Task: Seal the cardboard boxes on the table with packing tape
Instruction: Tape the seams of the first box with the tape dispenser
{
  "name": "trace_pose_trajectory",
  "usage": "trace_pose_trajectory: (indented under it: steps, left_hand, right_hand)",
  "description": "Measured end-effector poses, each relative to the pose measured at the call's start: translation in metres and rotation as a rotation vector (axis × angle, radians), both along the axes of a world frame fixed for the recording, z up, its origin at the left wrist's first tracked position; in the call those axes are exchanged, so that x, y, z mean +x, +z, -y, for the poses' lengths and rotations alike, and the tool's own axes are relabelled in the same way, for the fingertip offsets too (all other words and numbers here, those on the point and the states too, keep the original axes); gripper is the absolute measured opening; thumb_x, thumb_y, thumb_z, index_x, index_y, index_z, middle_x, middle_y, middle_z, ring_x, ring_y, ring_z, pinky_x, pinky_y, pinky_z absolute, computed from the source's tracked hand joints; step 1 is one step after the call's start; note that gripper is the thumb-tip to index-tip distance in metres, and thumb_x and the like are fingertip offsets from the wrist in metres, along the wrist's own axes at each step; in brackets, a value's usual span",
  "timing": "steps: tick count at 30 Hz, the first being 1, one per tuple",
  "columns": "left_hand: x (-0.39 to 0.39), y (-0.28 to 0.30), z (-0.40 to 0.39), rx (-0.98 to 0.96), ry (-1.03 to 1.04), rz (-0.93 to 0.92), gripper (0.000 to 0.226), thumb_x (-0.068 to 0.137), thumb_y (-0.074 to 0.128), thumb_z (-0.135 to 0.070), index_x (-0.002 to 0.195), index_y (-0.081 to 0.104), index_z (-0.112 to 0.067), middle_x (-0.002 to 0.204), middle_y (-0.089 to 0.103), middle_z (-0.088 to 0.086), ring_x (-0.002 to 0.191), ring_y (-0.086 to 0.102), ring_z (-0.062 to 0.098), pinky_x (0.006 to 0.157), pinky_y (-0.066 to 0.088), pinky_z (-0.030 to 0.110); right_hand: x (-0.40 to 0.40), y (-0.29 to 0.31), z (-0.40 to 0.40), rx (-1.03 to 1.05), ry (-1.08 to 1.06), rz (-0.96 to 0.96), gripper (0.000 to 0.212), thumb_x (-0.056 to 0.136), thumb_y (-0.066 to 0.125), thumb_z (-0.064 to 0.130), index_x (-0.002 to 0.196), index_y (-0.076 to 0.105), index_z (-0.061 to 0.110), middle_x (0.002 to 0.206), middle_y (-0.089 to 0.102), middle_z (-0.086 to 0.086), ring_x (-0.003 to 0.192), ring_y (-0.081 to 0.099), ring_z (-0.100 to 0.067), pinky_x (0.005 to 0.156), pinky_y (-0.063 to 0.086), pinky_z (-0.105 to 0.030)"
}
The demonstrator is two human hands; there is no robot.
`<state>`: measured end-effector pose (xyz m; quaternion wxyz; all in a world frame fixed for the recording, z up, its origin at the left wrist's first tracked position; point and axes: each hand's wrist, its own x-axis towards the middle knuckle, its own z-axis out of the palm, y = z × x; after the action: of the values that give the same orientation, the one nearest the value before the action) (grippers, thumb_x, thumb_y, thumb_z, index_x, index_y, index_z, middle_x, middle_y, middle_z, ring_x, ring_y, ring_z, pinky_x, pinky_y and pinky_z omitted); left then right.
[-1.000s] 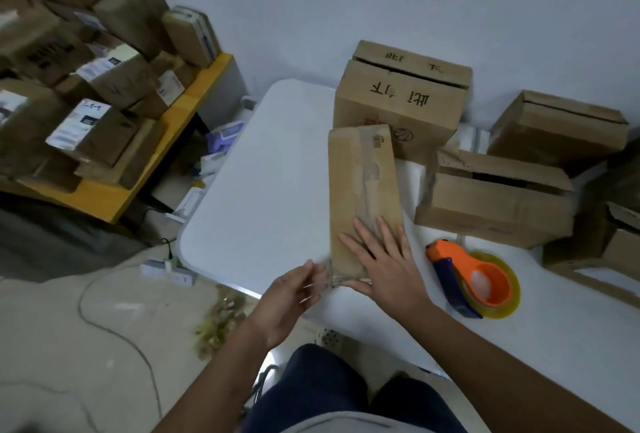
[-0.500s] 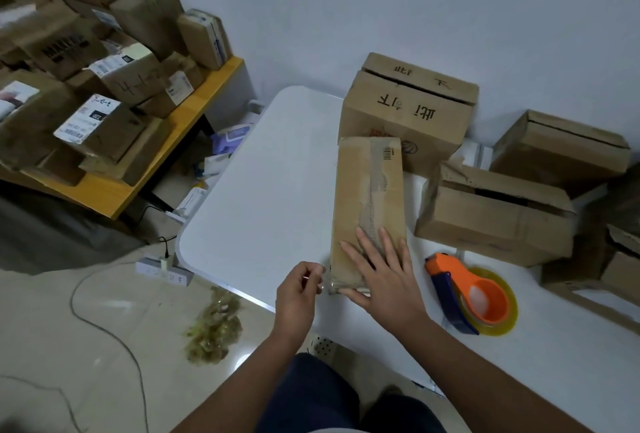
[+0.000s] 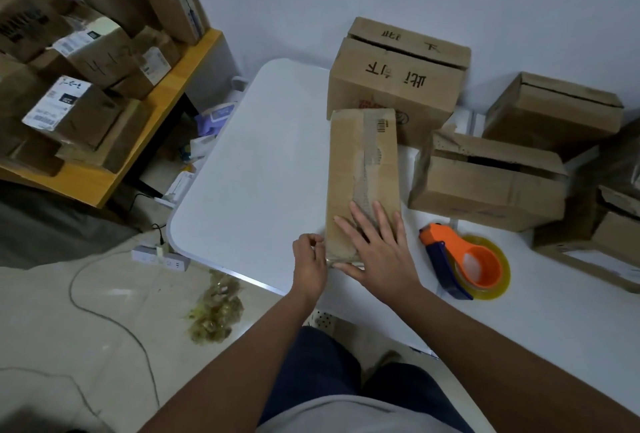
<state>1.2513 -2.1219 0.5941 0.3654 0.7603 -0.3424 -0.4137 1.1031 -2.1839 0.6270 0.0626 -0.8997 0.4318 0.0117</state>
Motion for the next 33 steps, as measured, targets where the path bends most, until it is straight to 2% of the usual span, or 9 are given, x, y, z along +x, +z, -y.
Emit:
trace_pose_trajectory:
  steps: [5,10,15,20,24,26,29,31,33]
  left_hand:
    - [0.031,0.008,-0.012,-0.049,-0.09,0.104,0.02,0.104,0.042,-0.038,0.111,0.05,-0.021,0.117,0.049,0.0,0.091,0.061,0.013,0.077,0.045,0.023]
    - [0.063,0.03,-0.012,-0.37,-0.725,0.399,0.03,0.094,0.058,-0.051,0.091,0.061,-0.021,0.093,0.058,-0.011,0.082,0.055,0.005,0.071,0.044,0.018]
    - [0.079,0.027,0.025,-0.469,-0.994,0.714,0.048,0.091,0.048,-0.06,0.081,0.063,-0.015,0.09,0.059,-0.002,0.059,0.055,0.015,0.052,0.038,0.023]
    - [0.073,0.025,0.025,-0.4,-0.982,0.75,0.049,0.086,0.061,-0.056,0.098,0.06,-0.009,0.103,0.053,0.006,0.05,0.044,0.013,0.047,0.032,0.023]
    - [0.095,0.023,0.025,-0.133,-1.104,0.69,0.041,0.088,0.072,-0.03,0.119,0.049,-0.015,0.128,0.039,-0.003,0.074,0.061,0.021,0.059,0.049,0.032]
    - [0.107,0.028,0.027,-0.042,-0.971,0.658,0.027,0.095,0.063,-0.024,0.118,0.05,-0.021,0.129,0.037,-0.01,0.082,0.065,0.019,0.068,0.055,0.04]
    - [0.099,0.043,0.036,-0.153,-0.587,0.609,0.021,0.1,0.056,-0.024,0.12,0.056,-0.021,0.131,0.044,-0.007,0.087,0.066,0.014,0.072,0.056,0.037]
    - [0.074,0.055,0.043,-0.179,-0.452,0.492,0.034,0.1,0.055,-0.03,0.133,0.054,-0.02,0.144,0.039,0.001,0.104,0.065,0.018,0.085,0.054,0.036]
    - [0.049,0.067,0.047,-0.09,-0.438,0.432,0.055,0.097,0.053,-0.048,0.146,0.042,-0.025,0.157,0.023,0.006,0.124,0.054,0.027,0.1,0.048,0.042]
  right_hand:
    - [-0.001,0.001,0.001,0.013,-0.005,0.001,0.081,0.085,0.036,0.077,0.153,0.015,0.038,0.164,0.01,0.004,0.15,0.005,-0.032,0.117,0.011,-0.059]
    - [0.0,0.003,-0.001,0.004,0.002,0.021,0.079,0.086,0.043,0.071,0.153,0.018,0.038,0.163,0.013,0.003,0.15,0.008,-0.033,0.117,0.013,-0.059]
    - [0.001,0.006,0.0,0.013,0.019,-0.015,0.09,0.081,0.06,0.056,0.154,0.013,0.036,0.164,0.008,0.003,0.149,0.006,-0.035,0.117,0.01,-0.059]
    - [-0.001,0.006,0.0,0.094,0.029,-0.031,0.102,0.074,0.067,0.056,0.155,0.008,0.037,0.164,0.001,0.004,0.15,-0.001,-0.035,0.117,0.004,-0.06]
    - [-0.008,0.018,0.009,0.232,0.126,0.082,0.086,0.084,0.051,0.065,0.152,0.001,0.047,0.162,-0.011,0.014,0.148,-0.02,-0.024,0.119,-0.005,-0.054]
    - [-0.017,0.035,0.015,0.421,0.029,0.337,0.072,0.091,0.05,0.061,0.15,0.011,0.05,0.162,-0.002,0.019,0.149,-0.01,-0.012,0.121,0.003,-0.044]
    - [-0.028,0.056,0.026,0.588,-0.485,0.735,0.062,0.096,0.048,0.051,0.152,0.024,0.037,0.159,0.019,0.014,0.145,0.019,-0.008,0.116,0.025,-0.039]
    - [-0.026,0.059,0.031,0.906,-0.708,0.847,0.059,0.097,0.04,0.056,0.151,0.025,0.035,0.15,0.033,0.014,0.14,0.031,-0.012,0.112,0.031,-0.036]
    - [-0.016,0.057,0.03,1.083,-0.646,0.807,0.064,0.092,0.036,0.069,0.149,0.029,0.039,0.143,0.037,0.02,0.135,0.037,-0.009,0.111,0.03,-0.031]
